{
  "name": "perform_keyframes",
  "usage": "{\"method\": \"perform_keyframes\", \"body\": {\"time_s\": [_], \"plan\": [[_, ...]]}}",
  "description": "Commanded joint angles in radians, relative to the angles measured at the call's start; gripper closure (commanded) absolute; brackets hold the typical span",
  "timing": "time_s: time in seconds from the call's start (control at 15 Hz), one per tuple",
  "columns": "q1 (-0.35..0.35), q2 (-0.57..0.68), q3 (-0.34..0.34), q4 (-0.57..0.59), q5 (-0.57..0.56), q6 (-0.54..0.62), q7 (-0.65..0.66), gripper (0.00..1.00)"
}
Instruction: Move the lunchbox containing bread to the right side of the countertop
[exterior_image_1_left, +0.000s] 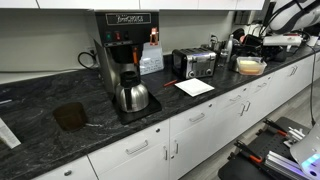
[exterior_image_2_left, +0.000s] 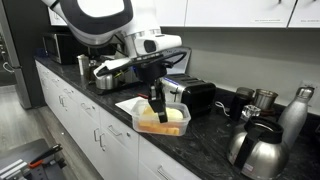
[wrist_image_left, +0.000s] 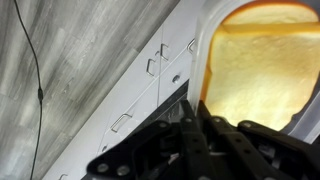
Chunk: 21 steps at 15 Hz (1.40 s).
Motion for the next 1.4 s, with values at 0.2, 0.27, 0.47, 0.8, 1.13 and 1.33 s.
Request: {"method": "perform_keyframes", "body": {"time_s": [0.2,0.27,0.47,0.8,1.13,1.33], "plan": [[0.007,-0.001,-0.009,0.002,-0.001,-0.004,0.001,0.93],[0.007,-0.001,-0.009,0.002,-0.001,-0.004,0.001,0.93],[0.004,0.009,-0.007,0.012,-0.006,0.000,0.008,0.98],[0.005,0.134,-0.008,0.156,-0.032,0.043,0.027,0.98],[0.060,0.265,-0.050,0.256,-0.001,0.040,0.005,0.98],[0.105,0.334,-0.082,0.303,0.048,0.040,-0.031,0.98]]}}
